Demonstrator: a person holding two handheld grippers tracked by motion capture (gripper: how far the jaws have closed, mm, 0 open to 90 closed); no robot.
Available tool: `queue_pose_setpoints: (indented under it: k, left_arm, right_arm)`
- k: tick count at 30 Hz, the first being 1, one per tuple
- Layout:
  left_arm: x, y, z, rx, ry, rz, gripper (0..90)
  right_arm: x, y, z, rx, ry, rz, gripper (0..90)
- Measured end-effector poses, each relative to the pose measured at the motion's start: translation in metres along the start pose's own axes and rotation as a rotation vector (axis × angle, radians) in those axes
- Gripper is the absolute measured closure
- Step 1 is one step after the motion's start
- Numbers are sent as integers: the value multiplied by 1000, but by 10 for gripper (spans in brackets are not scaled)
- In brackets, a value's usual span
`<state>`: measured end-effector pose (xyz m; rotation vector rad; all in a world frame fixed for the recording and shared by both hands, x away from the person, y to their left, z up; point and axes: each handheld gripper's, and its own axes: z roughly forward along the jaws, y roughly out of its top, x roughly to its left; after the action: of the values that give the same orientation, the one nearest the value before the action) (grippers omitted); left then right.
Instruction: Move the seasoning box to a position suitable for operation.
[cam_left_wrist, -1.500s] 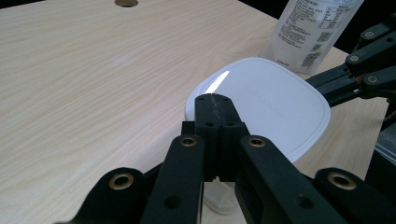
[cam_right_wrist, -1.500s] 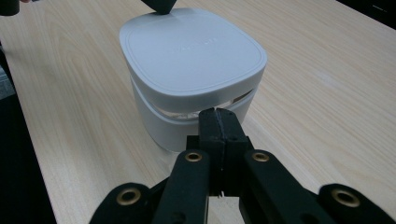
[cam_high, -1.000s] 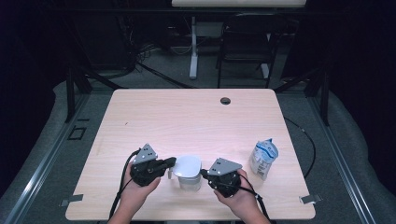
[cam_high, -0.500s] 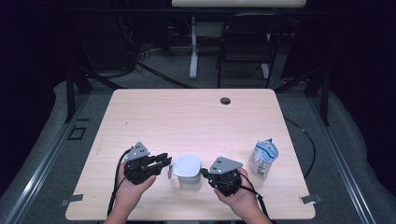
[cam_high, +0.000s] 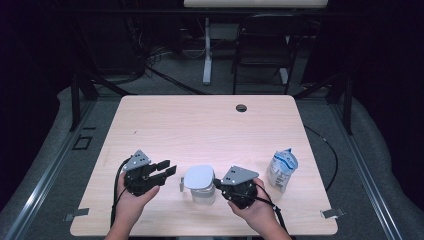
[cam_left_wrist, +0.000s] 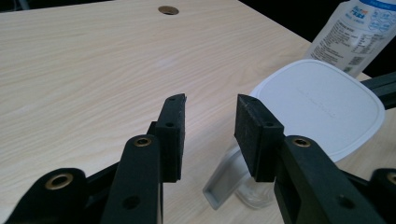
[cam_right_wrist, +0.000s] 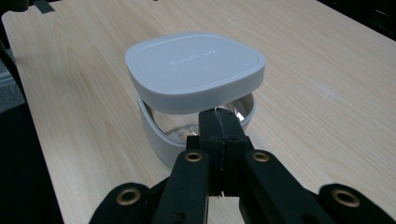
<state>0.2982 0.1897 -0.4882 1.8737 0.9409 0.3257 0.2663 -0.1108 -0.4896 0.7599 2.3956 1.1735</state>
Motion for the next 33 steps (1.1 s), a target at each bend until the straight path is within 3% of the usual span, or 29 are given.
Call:
queue_pose_setpoints:
  k: [33]
  left_arm:
    - [6,-4,-3,-1,24,-9,590]
  right_arm:
    - [0,22,0,-9,22,-7,900]
